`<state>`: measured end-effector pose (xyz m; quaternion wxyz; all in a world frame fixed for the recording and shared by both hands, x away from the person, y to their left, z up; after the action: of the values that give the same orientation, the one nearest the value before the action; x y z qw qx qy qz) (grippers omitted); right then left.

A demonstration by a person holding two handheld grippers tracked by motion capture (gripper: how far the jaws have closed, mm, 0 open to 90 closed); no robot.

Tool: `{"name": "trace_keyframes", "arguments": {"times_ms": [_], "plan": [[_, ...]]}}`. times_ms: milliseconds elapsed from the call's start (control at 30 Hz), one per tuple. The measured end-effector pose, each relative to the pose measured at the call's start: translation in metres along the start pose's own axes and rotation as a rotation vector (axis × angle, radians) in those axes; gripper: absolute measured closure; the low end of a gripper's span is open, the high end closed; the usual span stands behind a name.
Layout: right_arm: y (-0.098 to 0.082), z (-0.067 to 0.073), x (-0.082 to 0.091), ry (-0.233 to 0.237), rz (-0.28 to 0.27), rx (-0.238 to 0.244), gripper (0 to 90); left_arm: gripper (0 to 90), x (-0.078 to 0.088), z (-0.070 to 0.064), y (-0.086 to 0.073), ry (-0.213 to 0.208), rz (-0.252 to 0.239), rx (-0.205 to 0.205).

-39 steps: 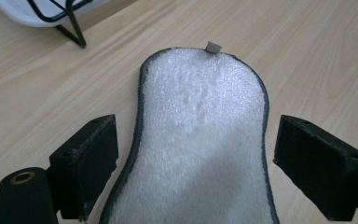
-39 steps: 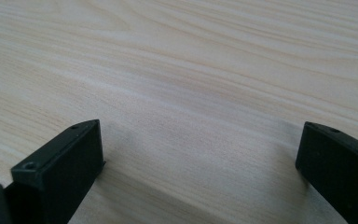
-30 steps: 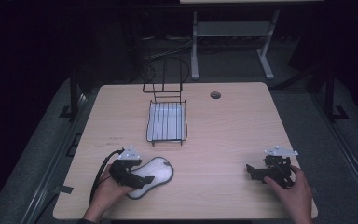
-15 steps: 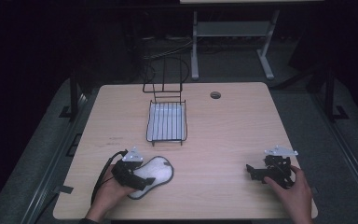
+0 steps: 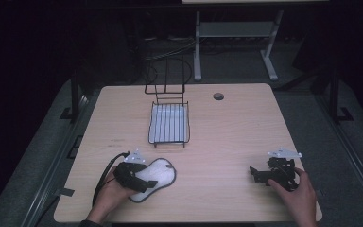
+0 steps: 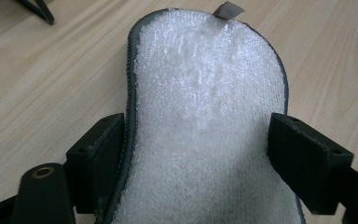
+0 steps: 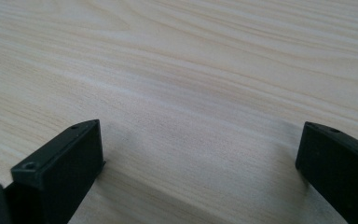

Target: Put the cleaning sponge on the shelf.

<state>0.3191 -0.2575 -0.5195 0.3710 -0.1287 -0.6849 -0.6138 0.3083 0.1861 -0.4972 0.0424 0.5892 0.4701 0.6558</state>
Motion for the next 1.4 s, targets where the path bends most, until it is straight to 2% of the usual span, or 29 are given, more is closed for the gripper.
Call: {"name": "trace_keyframes", "arguments": {"times_ms": [233, 433, 567, 900, 1233, 1400], "plan": [[0.0, 0.0, 0.0, 0.0, 0.0, 0.0, 0.2, 25.4, 0.004, 0.001, 0.001, -0.003, -0.003, -0.005], [0.0, 0.0, 0.0, 0.0, 0.0, 0.0, 0.2, 41.6, 0.014, 0.0, 0.006, 0.007, -0.042, -0.022], [0.0, 0.0, 0.0, 0.0, 0.0, 0.0, 0.2, 46.0, 0.016, -0.001, 0.008, 0.007, -0.044, -0.033], [0.0, 0.0, 0.0, 0.0, 0.0, 0.0, 0.2, 60.2, 0.028, -0.003, 0.014, 0.01, -0.095, -0.038], [0.0, 0.0, 0.0, 0.0, 0.0, 0.0, 0.2, 71.8, 0.038, -0.006, 0.019, -0.03, -0.144, -0.013], [0.0, 0.0, 0.0, 0.0, 0.0, 0.0, 0.2, 76.0, 0.043, -0.009, 0.022, -0.065, -0.166, -0.001]]}}
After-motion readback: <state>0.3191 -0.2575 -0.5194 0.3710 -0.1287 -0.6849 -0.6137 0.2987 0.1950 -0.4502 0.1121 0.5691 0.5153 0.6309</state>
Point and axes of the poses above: each handheld gripper's, and its own axes: x roughly backward along the jaws, y roughly out of its top, z roughly to its left, the point moved 5 cm from there along -x, roughly forward along the jaws, and after that the axes turned 4 degrees about -z, right-handed, at the moved point
